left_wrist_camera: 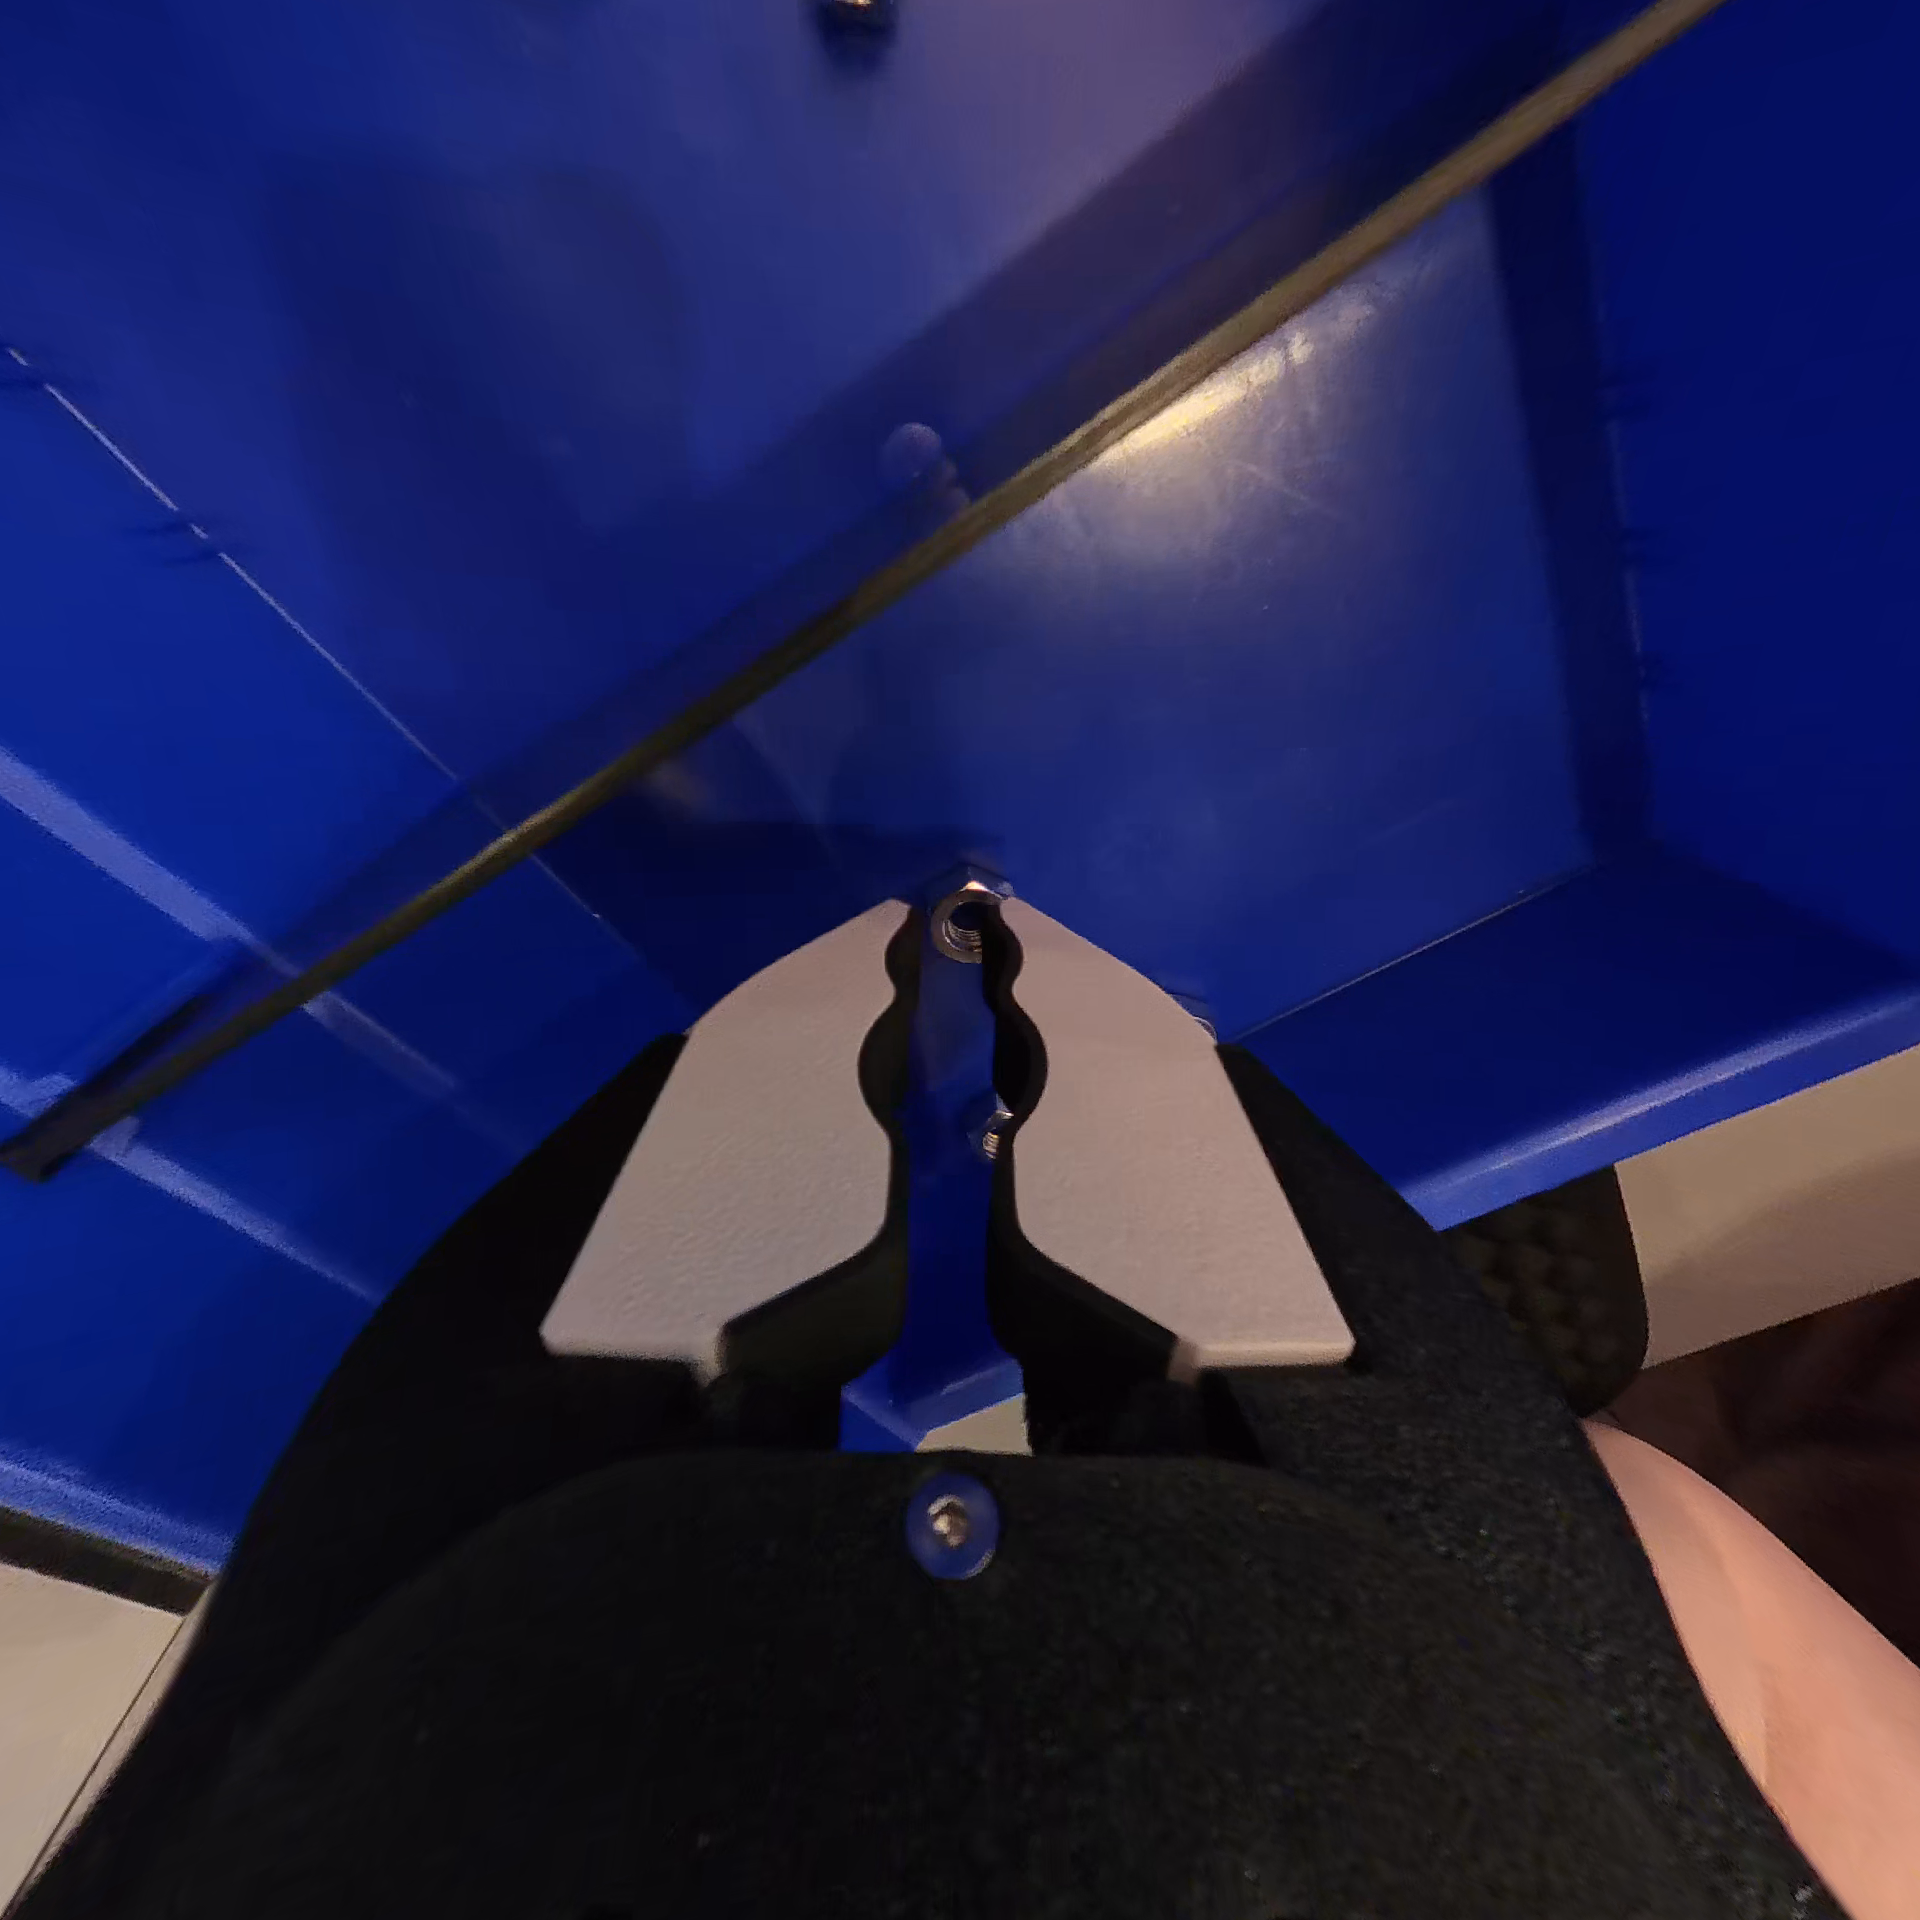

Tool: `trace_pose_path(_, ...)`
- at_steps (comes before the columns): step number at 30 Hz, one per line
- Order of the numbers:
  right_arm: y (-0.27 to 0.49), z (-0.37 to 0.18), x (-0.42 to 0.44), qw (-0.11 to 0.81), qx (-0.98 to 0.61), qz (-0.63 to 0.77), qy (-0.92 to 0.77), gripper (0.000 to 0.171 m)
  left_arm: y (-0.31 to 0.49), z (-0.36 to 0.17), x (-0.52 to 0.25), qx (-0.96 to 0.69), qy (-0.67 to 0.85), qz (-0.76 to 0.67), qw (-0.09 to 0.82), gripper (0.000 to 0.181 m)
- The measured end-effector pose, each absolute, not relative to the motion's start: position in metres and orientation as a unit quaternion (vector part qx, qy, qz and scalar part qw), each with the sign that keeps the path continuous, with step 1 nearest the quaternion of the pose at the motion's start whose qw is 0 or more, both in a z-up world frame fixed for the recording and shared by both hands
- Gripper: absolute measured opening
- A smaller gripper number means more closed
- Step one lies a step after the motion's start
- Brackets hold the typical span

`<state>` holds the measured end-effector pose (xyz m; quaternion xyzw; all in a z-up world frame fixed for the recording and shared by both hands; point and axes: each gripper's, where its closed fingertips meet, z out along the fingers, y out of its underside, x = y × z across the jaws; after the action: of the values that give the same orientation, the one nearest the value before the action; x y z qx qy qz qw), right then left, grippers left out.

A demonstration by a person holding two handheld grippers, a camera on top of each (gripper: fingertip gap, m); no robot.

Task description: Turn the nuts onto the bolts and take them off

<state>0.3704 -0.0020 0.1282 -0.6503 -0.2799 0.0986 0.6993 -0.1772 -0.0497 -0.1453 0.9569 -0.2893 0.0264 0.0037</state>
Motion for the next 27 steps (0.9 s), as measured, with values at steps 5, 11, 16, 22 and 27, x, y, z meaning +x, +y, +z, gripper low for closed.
trace_pose_path(5, -0.001, 0.125, 0.368, 0.694, -0.654, 0.096, -0.285, 0.054, -0.050, -0.147, -0.179, 0.956, -0.291, 0.023, 0.006, 0.021)
trace_pose_path(11, 0.000, 0.121, 0.366, 0.687, -0.661, 0.089, -0.289, 0.055, -0.052, -0.148, -0.176, 0.952, -0.305, 0.021, 0.012, 0.024)
trace_pose_path(16, 0.000, 0.120, 0.367, 0.685, -0.663, 0.082, -0.291, 0.056, -0.057, -0.154, -0.177, 0.950, -0.308, 0.021, 0.032, 0.023)
trace_pose_path(22, 0.000, 0.121, 0.370, 0.687, -0.663, 0.081, -0.287, 0.056, -0.057, -0.156, -0.177, 0.948, -0.317, 0.010, 0.034, 0.018)
trace_pose_path(27, 0.000, 0.121, 0.374, 0.688, -0.664, 0.081, -0.283, 0.056, -0.058, -0.155, -0.187, 0.937, -0.344, -0.036, 0.047, 0.018)
